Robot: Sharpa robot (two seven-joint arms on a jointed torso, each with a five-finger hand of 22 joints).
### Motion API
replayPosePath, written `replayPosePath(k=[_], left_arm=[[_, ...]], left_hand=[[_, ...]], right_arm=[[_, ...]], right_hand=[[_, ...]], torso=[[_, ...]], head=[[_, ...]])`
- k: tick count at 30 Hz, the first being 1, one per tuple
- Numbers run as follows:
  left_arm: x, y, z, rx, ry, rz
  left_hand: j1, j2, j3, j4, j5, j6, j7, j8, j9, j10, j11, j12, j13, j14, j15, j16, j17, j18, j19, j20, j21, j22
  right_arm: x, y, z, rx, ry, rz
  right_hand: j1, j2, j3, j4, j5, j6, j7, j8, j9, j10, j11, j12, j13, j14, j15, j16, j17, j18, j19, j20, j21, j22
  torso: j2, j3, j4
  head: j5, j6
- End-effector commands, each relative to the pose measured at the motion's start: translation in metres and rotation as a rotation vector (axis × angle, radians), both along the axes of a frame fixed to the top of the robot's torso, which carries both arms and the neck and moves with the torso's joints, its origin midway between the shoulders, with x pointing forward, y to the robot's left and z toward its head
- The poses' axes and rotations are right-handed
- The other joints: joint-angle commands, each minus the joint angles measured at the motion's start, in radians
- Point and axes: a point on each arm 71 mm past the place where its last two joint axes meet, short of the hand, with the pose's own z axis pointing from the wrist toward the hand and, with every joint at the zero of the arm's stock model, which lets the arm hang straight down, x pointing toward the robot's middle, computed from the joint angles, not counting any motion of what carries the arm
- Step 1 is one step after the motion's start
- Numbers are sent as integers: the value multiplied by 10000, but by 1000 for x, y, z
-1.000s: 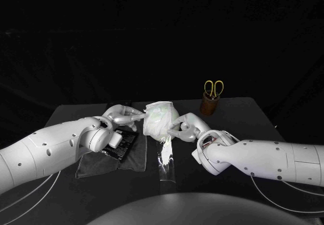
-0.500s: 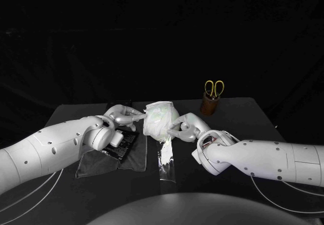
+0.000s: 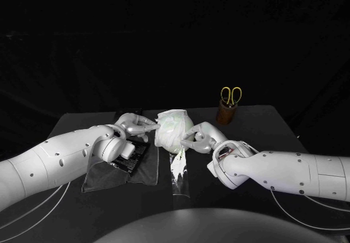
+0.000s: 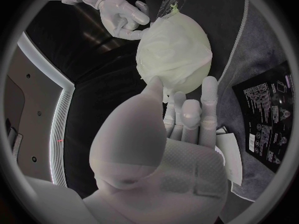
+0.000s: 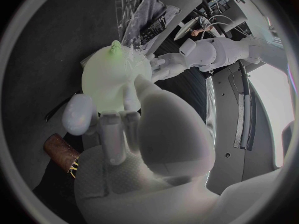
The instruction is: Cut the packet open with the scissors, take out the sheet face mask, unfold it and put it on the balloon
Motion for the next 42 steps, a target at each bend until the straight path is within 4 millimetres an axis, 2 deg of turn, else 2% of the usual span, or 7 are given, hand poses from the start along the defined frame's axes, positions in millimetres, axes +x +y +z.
replayPosePath(k=[1,14,20,26,30,36,42], left_arm=[[-3,-8,1,-172,79,-453],[-3,-10,2,-180,74,-381],[-1,-9,2,-145,-14,-178],[1,-7,2,-82,-155,90],[3,-5,2,-18,-280,312],[4,-1,3,44,-388,560],[5,5,3,84,-468,875]], left_hand=[[87,6,-32,63,15,139,-23,30,-36,67,-37,106,25,52,-77,66,31,153,-6,-75,75,28],[631,299,203,23,18,550,-164,-51,-235,196,-172,386,71,434,-200,277,407,75,268,-162,480,490],[1258,613,734,-214,21,1122,-292,44,-292,312,-306,395,10,857,-326,438,810,-5,611,-246,919,957],[1628,643,1332,-463,26,1686,-284,165,-279,535,-408,332,-80,1215,-447,551,1134,-89,960,-377,1417,1474],[1503,355,2131,-536,20,1960,-301,220,-199,1199,-464,378,199,1522,-524,629,1355,-165,1191,-511,1870,1934],[636,-436,4186,-741,-33,2047,-348,305,128,1555,-507,438,305,1679,-575,661,1379,-195,1191,-583,2220,2328],[285,-668,4988,-1001,17,2027,-359,386,321,1553,-510,444,281,1703,-576,673,1376,-208,1250,-598,2344,2469]], right_arm=[[0,0,-1,-74,58,95],[0,0,-1,-82,67,95],[0,0,-1,-86,70,95],[1,0,-1,-88,69,90],[1,0,-1,-88,67,89],[1,-1,-1,-94,63,74],[1,-2,-1,-105,67,59]], right_hand=[[-30,84,74,8,-53,-22,75,-65,-13,1079,17,54,2632,1065,-77,36,2635,28,81,-17,54,14],[-30,84,74,8,-53,-22,75,-65,-13,1079,17,54,2632,1065,-77,36,2635,28,81,-17,54,14],[-30,84,74,8,-53,-22,75,-65,-13,1079,17,54,2632,1065,-77,36,2635,28,81,-17,54,14],[-51,97,92,3,-51,-6,79,-98,-31,1079,23,54,2632,1065,-69,36,2635,26,84,-11,63,34],[-51,97,92,3,-51,-6,79,-98,-31,1079,23,54,2632,1065,-69,36,2635,26,84,-11,63,34],[-54,99,95,4,-51,-2,80,-101,-33,1079,24,54,2632,1065,-68,36,2635,28,78,-11,56,25],[-54,99,95,4,-51,-2,80,-101,-33,1079,24,54,2632,1065,-68,36,2635,28,78,-11,56,25]], torso=[[4,-1,6],[5,-1,2],[1,-1,-3],[3,2,-3],[5,4,-1],[7,-3,-3],[6,-3,3]], head=[[-15,2],[-9,2],[-18,2],[-17,2],[-10,2],[3,2],[-2,2]])
